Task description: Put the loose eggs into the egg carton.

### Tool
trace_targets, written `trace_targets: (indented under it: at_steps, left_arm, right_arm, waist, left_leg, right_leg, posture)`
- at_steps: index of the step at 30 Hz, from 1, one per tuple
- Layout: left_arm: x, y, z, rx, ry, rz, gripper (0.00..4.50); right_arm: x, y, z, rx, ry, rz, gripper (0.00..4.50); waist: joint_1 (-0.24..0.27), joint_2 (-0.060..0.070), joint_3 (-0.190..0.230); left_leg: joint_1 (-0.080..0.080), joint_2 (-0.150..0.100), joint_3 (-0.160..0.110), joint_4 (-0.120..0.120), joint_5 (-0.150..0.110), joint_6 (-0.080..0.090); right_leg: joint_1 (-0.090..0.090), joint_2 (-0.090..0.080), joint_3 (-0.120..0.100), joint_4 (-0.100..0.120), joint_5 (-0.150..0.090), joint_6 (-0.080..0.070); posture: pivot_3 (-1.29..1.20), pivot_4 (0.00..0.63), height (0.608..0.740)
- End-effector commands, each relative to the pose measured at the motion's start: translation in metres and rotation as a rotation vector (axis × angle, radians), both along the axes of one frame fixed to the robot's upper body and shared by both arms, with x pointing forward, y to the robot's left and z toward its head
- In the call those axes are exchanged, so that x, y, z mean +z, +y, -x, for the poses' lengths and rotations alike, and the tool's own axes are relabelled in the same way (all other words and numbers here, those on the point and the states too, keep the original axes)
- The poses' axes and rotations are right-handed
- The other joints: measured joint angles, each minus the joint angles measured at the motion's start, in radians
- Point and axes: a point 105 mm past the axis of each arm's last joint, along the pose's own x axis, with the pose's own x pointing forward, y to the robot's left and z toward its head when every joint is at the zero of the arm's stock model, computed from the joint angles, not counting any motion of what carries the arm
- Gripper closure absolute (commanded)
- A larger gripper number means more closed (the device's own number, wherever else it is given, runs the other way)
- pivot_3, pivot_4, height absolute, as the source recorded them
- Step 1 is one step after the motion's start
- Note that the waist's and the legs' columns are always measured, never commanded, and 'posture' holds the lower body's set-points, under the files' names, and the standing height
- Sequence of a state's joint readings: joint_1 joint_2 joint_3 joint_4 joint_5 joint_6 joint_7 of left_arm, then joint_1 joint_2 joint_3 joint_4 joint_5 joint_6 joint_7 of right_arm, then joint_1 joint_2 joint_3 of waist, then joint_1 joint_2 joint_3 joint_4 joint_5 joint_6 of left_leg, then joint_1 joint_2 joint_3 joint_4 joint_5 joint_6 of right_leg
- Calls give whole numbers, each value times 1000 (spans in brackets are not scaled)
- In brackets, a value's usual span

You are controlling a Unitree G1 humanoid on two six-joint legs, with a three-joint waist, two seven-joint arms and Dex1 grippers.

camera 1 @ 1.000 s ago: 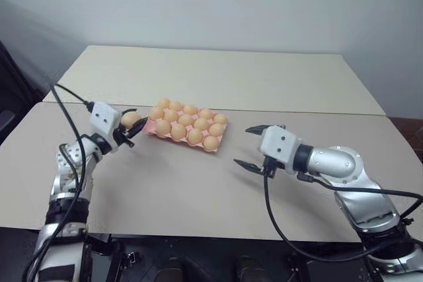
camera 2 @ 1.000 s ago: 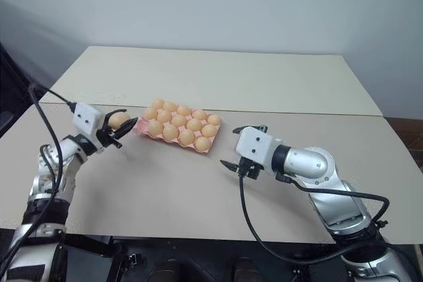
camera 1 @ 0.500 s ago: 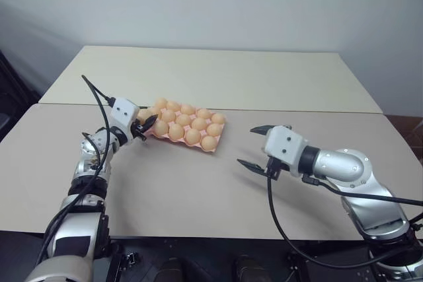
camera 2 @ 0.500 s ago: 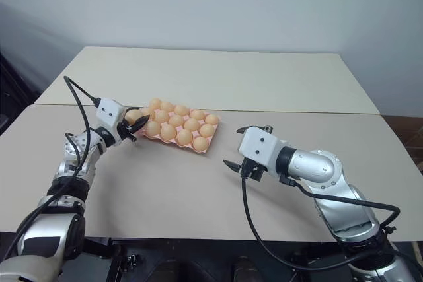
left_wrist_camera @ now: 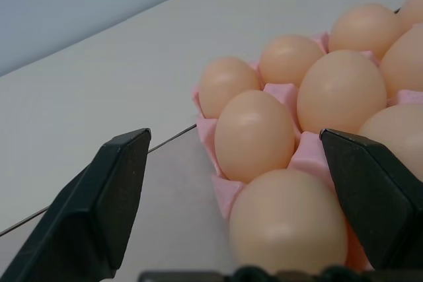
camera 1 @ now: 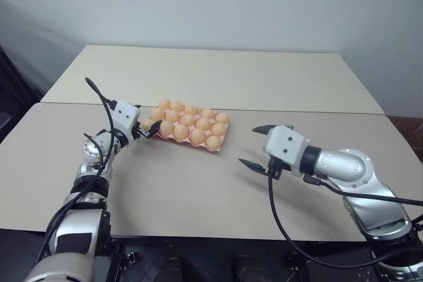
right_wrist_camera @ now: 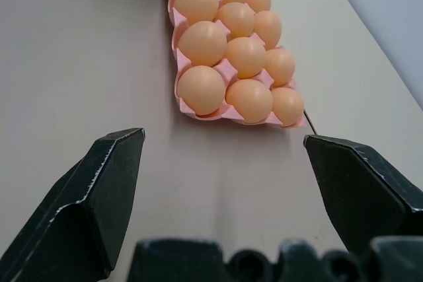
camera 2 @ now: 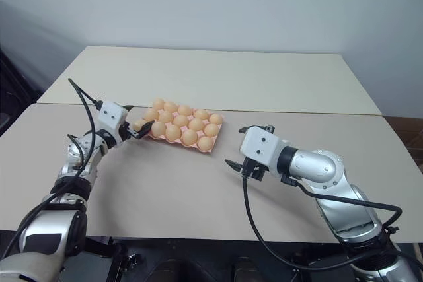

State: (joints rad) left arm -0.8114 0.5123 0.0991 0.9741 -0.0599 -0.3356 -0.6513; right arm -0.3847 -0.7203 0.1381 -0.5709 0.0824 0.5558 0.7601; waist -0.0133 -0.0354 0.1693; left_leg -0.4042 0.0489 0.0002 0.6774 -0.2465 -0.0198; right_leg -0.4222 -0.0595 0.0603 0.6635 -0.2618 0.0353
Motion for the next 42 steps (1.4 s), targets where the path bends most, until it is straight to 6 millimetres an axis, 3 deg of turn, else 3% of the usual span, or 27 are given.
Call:
trace_targets:
  at_steps: [1, 11, 20, 30, 42]
  left_arm:
    - [24, 0, 4, -30, -101, 11, 13]
    - [47, 2, 31, -96, -193, 39, 13]
    - [43, 0, 100, -288, -84, 16, 13]
    - [39, 3, 148, -323, 39, -35, 13]
    - [50, 5, 169, -332, 134, -16, 13]
  right_arm:
    - [14, -4, 0, -14, -59, -9, 0]
    - [13, -2, -2, 0, -54, -13, 0]
    - [11, 0, -3, 15, -51, -17, 0]
    - [22, -14, 2, 36, -47, -11, 0]
    - [24, -29, 14, 83, -14, 39, 0]
  waist:
    - [0, 0, 0]
    - [-2, 0, 0]
    - [-7, 0, 0]
    - [-1, 0, 0]
    - [-5, 0, 0]
  left_leg:
    - [0, 0, 0, 0, 0, 0]
    - [0, 0, 0, 0, 0, 0]
    - [1, 1, 0, 0, 0, 0]
    - [1, 1, 0, -1, 0, 0]
    - [2, 1, 0, -1, 0, 0]
  right_leg:
    - [0, 0, 0, 0, 0, 0]
    - [0, 0, 0, 0, 0, 0]
    - [0, 0, 1, 1, 0, 0]
    - [0, 0, 0, -1, 0, 0]
    - [1, 0, 1, -1, 0, 0]
  posture:
    - [0, 150, 740]
    - [0, 150, 740]
    - [0, 150, 740]
    - [0, 150, 740]
    - [0, 150, 740]
